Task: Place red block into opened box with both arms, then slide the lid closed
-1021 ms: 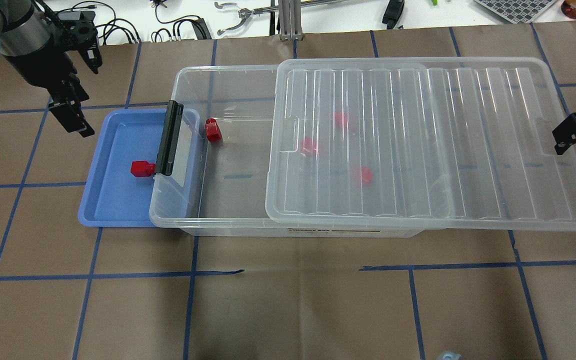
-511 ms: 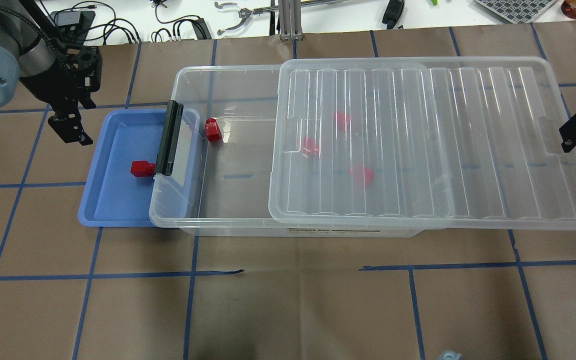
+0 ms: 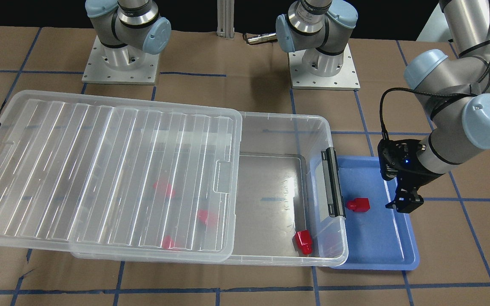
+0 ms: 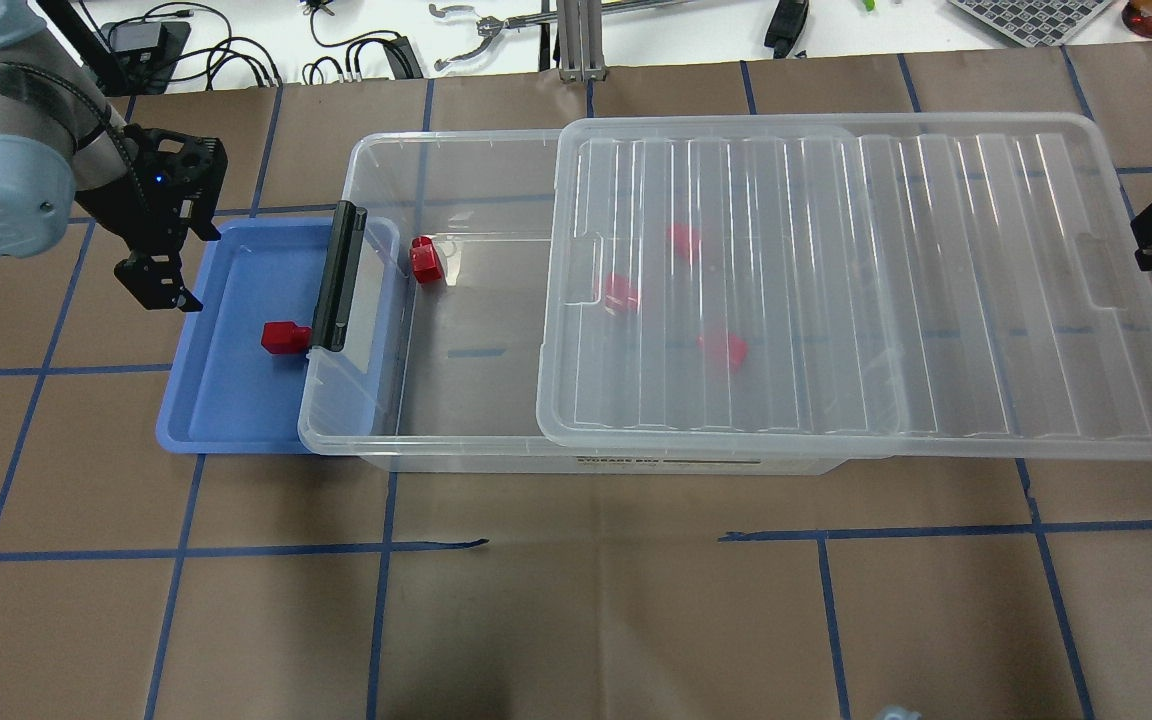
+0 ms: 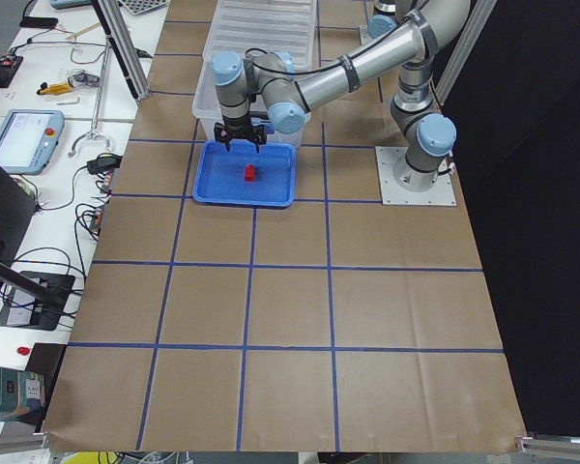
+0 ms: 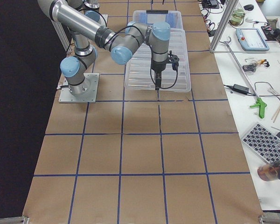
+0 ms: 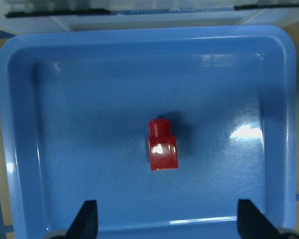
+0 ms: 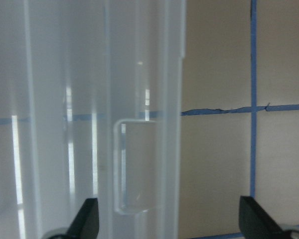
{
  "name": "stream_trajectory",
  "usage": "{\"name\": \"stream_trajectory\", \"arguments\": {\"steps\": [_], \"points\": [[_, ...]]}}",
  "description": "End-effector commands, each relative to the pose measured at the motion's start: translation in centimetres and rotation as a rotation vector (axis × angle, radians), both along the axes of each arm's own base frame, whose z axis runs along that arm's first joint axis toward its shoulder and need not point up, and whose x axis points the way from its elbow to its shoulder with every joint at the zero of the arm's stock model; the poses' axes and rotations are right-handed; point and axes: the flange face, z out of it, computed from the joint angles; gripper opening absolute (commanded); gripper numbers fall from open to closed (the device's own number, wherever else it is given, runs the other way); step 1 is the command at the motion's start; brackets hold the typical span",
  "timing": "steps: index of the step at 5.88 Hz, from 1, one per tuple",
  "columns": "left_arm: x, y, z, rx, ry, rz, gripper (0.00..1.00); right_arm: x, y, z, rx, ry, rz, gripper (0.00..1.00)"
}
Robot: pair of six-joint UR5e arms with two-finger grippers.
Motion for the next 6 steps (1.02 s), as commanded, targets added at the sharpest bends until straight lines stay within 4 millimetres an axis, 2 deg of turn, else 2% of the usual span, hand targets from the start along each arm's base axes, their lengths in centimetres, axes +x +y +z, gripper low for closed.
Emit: {"name": "stream_trajectory", "arguments": {"steps": [1,2,3,4,5,6], "points": [[0.1,-0.9,-4.2,0.052,0.03,-0.043,0.98,10.1,0.0,3.3,0.029,-0.024,-0.028,1.0],[0.5,-1.5,-5.6,0.048,0.026,-0.012,0.98,14.2,0.4,4.3,0.062,-0.031,-0.031,1.0],[0.5,-2.1,-6.2,0.026,0.008,0.097,0.98,18.6,1.0,4.9,0.064,-0.03,-0.037,1.0],[-0.1,-1.1,-8.3,0.061,0.014,0.124,0.98,23.6,2.0,5.3,0.046,-0.043,-0.053,1.0],[-0.3,0.9,-9.6,0.036,0.005,0.129,0.98,26.4,2.3,6.1,0.037,-0.079,-0.068,1.0],[-0.2,0.8,-10.4,0.008,-0.003,0.13,0.98,26.6,2.7,6.6,0.062,-0.089,-0.065,1.0]]}}
